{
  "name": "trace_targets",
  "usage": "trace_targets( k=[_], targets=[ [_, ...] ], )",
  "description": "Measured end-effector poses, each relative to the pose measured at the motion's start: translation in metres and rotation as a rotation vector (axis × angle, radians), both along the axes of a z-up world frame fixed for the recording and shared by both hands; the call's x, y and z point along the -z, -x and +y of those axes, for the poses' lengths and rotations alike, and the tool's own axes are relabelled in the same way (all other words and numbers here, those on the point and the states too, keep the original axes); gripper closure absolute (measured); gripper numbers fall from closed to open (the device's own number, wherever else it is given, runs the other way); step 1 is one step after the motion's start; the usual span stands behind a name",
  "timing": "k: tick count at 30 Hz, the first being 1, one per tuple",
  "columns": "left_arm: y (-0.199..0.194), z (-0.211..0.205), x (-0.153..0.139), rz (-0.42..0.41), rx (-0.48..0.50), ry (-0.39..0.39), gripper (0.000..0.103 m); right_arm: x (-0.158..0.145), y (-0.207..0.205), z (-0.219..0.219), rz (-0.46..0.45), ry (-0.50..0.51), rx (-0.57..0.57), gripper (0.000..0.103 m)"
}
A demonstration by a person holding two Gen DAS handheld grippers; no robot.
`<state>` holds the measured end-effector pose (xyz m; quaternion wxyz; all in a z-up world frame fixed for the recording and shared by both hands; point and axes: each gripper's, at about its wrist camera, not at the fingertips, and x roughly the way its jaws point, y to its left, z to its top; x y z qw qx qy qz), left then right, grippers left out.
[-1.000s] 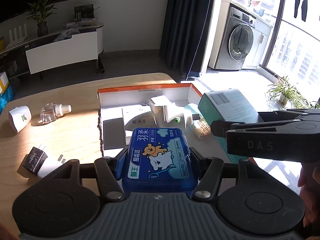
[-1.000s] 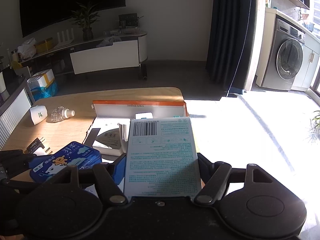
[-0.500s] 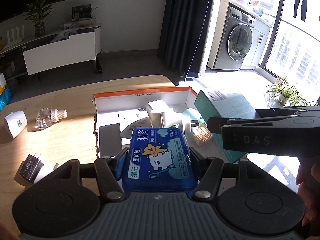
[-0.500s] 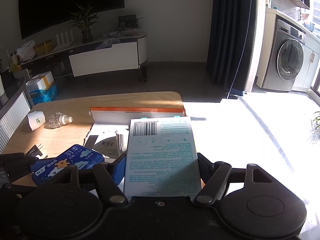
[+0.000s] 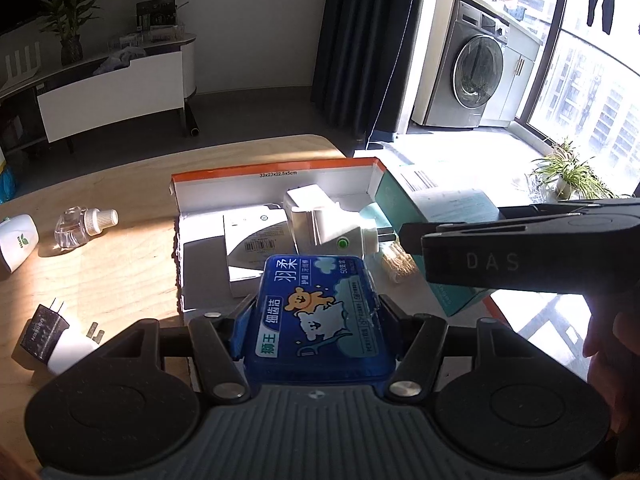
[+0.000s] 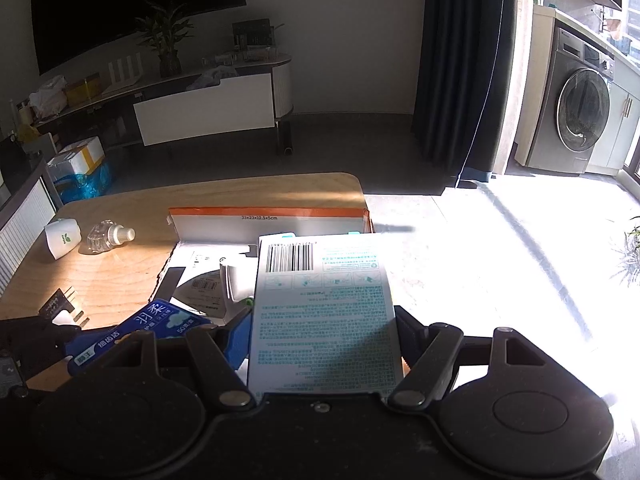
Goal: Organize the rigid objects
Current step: 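Lower the medicine box and tissue pack with both grippers into the cardboard box, then open both grippers to release the medicine box and tissue pack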
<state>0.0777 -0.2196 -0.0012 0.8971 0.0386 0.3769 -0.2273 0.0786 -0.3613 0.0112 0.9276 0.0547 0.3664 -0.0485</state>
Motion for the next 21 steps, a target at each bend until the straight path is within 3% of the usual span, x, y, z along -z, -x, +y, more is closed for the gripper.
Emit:
trace_targets(
  k=[9,15,21],
  targets=[
    [-0.004,-0.003,0.006,0.019,0.01,-0.001,0.04,0.001,-0.024,-0.002,-0.004,0.005,0.004,0.018],
    [-0.004,-0.004,0.008,0.026,0.015,0.001,0.04,-0.005,-0.04,-0.009,-0.103,0.017,0.025,0.015],
    [-0.004,-0.007,0.009,0.044,0.031,0.02,0.04,-0.01,-0.027,-0.016,-0.126,0.006,0.056,0.015]
  ],
)
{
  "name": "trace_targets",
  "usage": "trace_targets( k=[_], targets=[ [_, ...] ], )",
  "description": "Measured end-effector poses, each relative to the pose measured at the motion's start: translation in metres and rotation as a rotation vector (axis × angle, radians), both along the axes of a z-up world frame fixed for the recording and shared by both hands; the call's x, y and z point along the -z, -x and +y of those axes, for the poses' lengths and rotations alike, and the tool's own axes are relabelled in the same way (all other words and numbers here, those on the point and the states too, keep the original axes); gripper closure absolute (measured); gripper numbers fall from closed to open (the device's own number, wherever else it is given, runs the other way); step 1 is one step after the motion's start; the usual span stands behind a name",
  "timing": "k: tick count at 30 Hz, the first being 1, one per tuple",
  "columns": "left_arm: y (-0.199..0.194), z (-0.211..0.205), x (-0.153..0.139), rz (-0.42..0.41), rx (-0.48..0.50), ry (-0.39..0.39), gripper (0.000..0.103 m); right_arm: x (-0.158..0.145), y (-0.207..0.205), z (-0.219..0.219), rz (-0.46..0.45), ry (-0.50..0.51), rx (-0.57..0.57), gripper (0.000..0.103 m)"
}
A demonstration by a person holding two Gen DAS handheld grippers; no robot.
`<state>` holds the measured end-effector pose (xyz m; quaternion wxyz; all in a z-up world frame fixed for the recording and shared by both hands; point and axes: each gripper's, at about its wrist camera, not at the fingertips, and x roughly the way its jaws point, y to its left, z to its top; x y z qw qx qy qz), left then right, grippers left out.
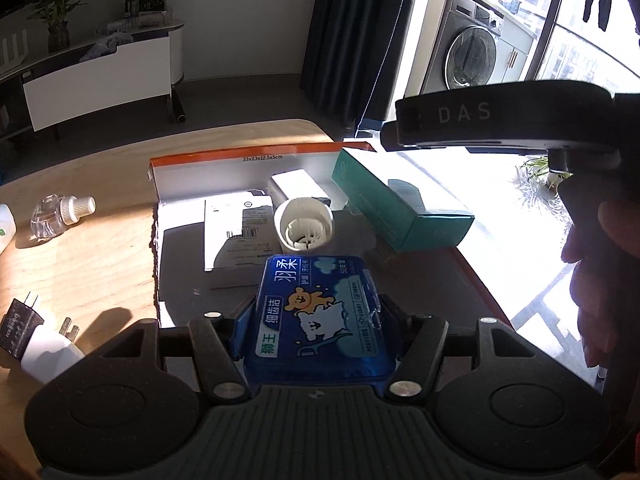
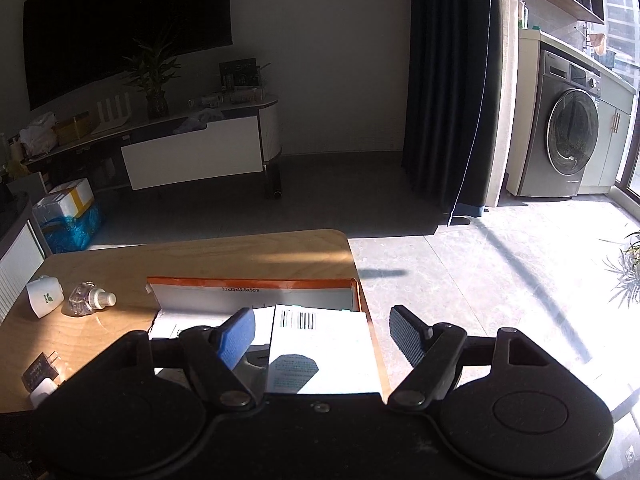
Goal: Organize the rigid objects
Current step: 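Open both grippers to release the medicine box and tissue pack, then withdraw both open grippers from the cardboard box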
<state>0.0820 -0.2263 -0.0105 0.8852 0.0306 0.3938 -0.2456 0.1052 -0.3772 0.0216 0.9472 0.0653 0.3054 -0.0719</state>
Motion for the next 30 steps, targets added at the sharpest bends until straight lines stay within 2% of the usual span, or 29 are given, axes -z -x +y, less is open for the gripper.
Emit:
trace_targets(
  k=[2,4,8,18,30],
  targets=[
    [0.002,-0.002,-0.001,-0.002,0.011,0.007,0.039,-0.002,0.007,0.001,-0.001,0.006,-0.001,0.015],
    [0.004,-0.003,-0.002,-0.007,0.016,0.018,0.033,-0.005,0.014,0.002,-0.01,0.004,-0.004,0.015],
    [0.007,0.0,-0.006,-0.016,0.007,0.019,0.032,-0.012,0.023,0.005,-0.023,0.003,-0.013,0.015],
    [0.008,0.031,-0.023,-0.034,-0.116,-0.026,0.017,-0.016,0.037,0.022,-0.021,-0.015,-0.033,0.014],
    [0.01,0.068,-0.03,-0.052,-0.206,-0.045,0.012,-0.013,0.046,0.045,-0.002,-0.038,-0.066,0.013]
  ],
)
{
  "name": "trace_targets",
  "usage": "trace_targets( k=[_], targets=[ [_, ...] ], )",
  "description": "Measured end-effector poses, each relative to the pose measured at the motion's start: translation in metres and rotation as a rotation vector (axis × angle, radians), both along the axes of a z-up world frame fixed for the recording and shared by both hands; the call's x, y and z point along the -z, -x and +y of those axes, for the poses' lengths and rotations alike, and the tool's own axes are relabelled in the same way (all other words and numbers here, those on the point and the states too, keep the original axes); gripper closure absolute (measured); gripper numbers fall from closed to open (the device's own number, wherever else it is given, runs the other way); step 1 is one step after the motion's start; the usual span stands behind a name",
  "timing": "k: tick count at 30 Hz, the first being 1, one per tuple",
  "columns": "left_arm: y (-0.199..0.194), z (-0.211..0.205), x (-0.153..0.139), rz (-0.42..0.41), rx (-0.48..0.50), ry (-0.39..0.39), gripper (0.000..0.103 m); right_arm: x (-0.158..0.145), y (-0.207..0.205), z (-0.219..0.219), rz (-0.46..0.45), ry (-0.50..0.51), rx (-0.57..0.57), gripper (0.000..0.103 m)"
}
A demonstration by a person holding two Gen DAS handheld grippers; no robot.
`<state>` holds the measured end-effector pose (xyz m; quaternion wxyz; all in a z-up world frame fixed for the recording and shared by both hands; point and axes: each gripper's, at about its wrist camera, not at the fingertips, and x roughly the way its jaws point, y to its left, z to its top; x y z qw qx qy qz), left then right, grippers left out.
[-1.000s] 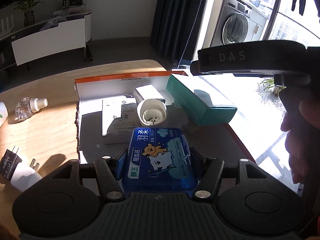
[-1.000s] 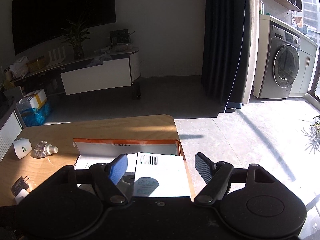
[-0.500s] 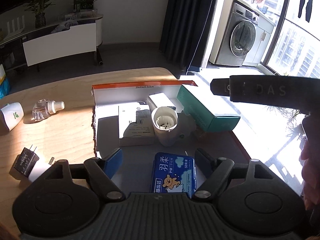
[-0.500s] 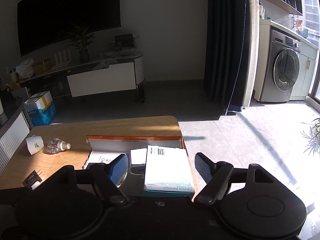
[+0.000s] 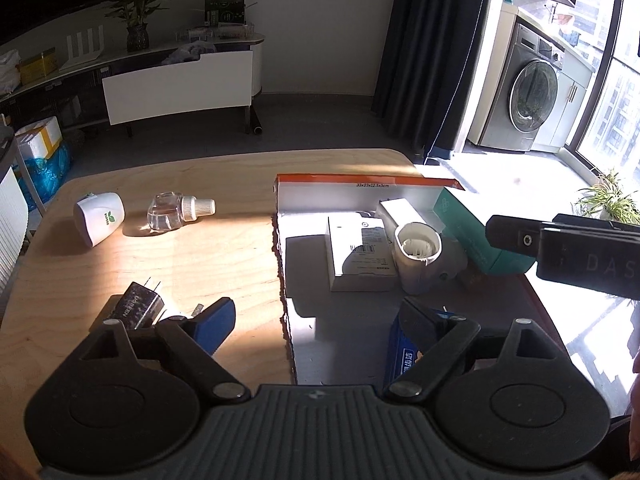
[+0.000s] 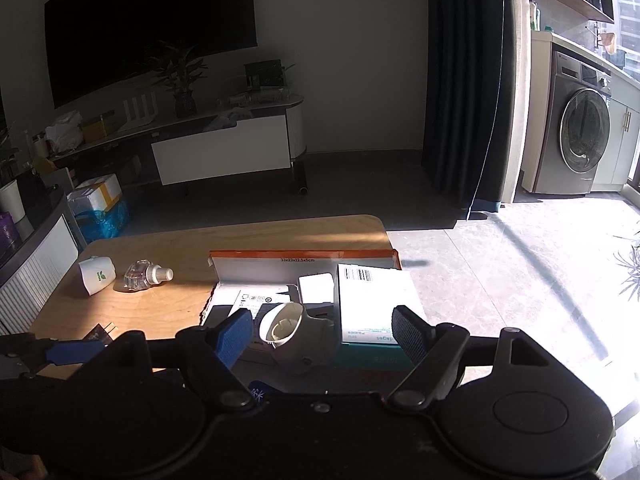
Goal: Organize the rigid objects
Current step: 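Withdraw both open grippers from the cardboard box, then move the left gripper to the black charger while the right gripper approaches the white charger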
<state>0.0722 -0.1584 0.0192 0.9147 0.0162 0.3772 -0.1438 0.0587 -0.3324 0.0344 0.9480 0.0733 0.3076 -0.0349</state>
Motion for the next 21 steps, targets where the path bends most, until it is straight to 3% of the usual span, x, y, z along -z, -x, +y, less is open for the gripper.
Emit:
trace_targets(
  k=[21],
  targets=[
    [0.0,0.061,0.001,0.004,-0.113,0.003,0.012,0.012,-0.008,0.056,0.047,-0.004,-0.115,0.012]
  ],
)
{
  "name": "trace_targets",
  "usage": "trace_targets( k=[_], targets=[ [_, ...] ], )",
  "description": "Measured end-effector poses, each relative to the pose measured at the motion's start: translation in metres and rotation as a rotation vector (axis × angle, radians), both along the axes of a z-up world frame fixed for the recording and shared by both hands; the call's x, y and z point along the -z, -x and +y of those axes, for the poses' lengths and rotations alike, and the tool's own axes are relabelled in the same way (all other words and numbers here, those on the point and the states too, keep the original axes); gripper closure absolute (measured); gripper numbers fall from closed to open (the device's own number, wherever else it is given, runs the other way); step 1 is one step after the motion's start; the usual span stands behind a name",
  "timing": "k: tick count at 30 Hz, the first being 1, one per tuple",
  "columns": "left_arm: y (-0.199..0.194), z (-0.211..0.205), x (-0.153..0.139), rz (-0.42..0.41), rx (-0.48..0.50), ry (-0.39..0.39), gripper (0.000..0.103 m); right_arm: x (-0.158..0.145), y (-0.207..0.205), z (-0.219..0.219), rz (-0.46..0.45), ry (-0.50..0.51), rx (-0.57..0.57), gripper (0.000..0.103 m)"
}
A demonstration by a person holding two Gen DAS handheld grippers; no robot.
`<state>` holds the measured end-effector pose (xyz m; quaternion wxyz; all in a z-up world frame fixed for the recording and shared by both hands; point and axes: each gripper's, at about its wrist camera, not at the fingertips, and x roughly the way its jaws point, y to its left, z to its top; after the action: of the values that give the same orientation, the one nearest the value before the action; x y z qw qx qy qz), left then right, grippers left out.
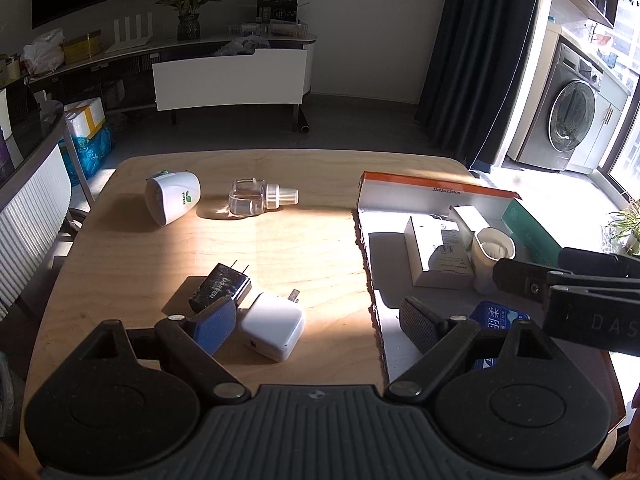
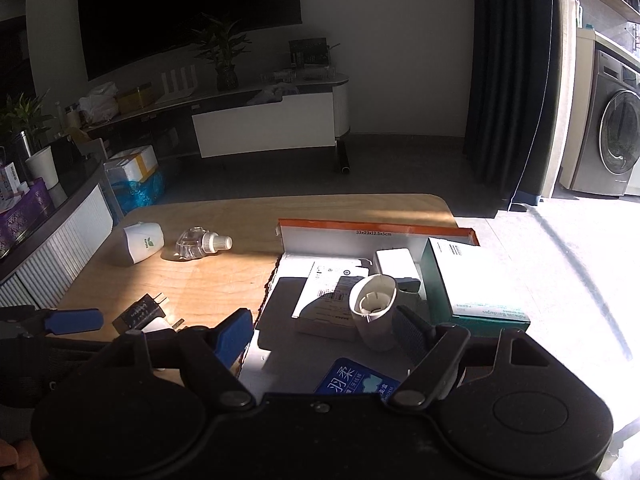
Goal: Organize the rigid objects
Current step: 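Move the left gripper to the black charger while the right gripper approaches the white charger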
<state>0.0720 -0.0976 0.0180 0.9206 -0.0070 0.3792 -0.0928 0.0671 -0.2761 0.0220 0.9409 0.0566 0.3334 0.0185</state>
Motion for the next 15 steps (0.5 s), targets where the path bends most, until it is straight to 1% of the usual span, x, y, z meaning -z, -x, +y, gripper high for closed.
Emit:
trace_targets(
  k=[15],
  targets=[
    [-0.004,0.028,0.008,0.015,-0.04,0.013,0.012,0.008,-0.011,0.028,0.029,-0.002,-0.054,0.012]
  ],
)
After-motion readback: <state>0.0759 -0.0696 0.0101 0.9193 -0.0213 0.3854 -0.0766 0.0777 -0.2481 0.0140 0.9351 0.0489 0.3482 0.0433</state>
